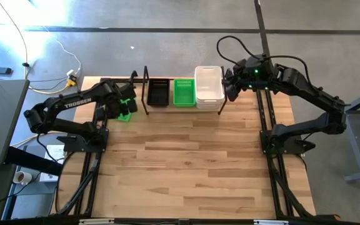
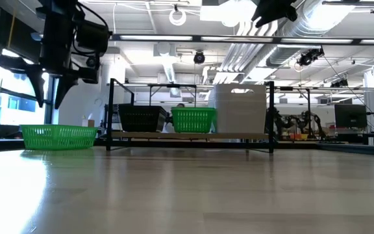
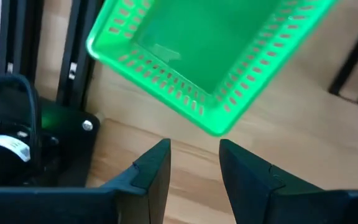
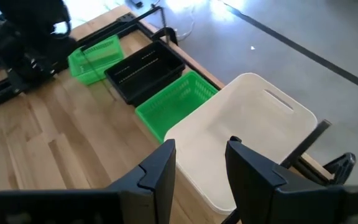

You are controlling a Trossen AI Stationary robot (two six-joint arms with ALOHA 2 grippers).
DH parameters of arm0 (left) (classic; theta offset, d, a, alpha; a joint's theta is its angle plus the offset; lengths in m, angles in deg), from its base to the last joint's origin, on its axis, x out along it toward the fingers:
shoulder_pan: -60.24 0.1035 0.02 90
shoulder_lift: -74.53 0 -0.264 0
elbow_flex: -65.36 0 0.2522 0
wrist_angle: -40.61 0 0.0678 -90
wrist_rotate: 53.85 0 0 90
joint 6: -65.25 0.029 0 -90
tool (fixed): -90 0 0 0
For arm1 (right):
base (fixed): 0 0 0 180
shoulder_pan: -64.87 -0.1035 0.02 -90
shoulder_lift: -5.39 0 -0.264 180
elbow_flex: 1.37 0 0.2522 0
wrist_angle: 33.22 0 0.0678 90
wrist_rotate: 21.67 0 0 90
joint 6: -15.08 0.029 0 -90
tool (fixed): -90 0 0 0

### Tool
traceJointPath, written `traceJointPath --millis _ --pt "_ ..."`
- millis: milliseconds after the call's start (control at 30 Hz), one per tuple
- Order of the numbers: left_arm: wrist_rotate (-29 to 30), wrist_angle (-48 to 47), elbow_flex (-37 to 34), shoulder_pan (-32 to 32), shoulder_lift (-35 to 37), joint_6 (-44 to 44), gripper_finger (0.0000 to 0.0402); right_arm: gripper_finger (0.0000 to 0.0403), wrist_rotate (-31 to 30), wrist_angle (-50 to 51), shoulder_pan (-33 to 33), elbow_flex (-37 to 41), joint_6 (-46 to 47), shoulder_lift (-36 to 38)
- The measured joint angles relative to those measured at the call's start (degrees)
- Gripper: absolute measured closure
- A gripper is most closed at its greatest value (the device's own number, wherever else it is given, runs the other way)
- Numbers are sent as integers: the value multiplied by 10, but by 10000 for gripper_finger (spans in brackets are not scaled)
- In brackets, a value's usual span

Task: Stack baskets on shelf by color
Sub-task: Stack the green bin on the stacked green bins on the shelf

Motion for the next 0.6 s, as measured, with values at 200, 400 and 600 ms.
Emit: traceJointPath --millis 200,400,600 --pt "25 15 -20 -8 0 -89 275 277 33 0 0 0 -36 0" --pt "49 19 -20 -3 0 -113 275 277 39 0 0 0 -63 0" --pt "81 19 -20 -11 -4 -178 275 277 39 0 0 0 -86 0"
